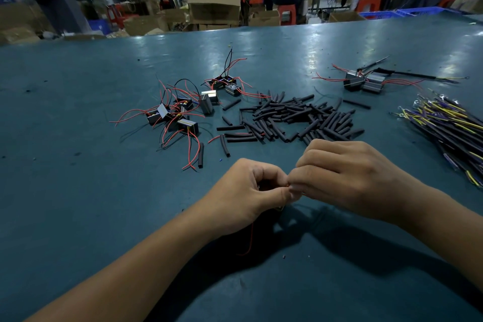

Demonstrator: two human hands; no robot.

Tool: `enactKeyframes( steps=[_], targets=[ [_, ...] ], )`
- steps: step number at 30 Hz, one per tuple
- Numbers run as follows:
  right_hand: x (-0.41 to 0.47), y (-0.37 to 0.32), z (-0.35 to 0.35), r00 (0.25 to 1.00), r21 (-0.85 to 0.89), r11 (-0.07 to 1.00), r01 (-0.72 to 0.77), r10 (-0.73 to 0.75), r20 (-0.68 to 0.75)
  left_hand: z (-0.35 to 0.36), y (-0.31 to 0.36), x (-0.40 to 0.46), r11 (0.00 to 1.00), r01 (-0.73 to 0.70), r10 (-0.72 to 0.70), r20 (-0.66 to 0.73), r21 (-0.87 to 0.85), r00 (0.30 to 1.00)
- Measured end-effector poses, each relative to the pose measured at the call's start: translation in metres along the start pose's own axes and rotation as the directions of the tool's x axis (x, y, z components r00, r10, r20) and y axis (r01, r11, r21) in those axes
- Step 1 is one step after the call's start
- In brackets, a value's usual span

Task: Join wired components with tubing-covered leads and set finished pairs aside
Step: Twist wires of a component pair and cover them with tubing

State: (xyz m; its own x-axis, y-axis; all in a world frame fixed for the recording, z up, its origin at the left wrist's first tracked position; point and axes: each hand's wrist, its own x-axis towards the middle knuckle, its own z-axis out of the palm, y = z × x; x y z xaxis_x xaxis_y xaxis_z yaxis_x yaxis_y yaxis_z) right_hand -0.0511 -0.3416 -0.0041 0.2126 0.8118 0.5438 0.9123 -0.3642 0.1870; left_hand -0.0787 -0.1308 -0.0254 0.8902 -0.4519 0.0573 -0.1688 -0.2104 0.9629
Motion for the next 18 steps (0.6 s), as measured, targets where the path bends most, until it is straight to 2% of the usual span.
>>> enactKeyframes(
  steps=[5, 10, 12, 14, 18],
  targets=[
    [0.003, -0.011, 0.003, 0.987, 0.001, 0.987, -0.160, 0.160, -0.020, 0.004, 0.000, 0.000, 0.999, -0.002, 0.005, -0.088, 0.038, 0.996],
    [0.005, -0.021, 0.004, 0.926, 0.127, 0.917, -0.378, 0.376, 0.037, 0.008, 0.000, 0.000, 0.999, -0.019, 0.024, -0.172, 0.028, 0.985],
    [0.005, -0.026, 0.003, 0.845, 0.241, 0.812, -0.532, 0.526, 0.094, 0.009, 0.000, -0.002, 0.999, -0.029, 0.034, -0.177, 0.027, 0.984],
    [0.005, -0.029, 0.003, 0.732, 0.365, 0.651, -0.666, 0.665, 0.148, 0.009, 0.000, -0.003, 0.999, -0.041, 0.046, -0.173, 0.035, 0.984],
    [0.007, -0.025, 0.004, 0.529, 0.522, 0.313, -0.794, 0.778, 0.340, 0.010, -0.002, -0.003, 0.992, -0.068, 0.083, -0.150, 0.105, 0.985]
  ],
)
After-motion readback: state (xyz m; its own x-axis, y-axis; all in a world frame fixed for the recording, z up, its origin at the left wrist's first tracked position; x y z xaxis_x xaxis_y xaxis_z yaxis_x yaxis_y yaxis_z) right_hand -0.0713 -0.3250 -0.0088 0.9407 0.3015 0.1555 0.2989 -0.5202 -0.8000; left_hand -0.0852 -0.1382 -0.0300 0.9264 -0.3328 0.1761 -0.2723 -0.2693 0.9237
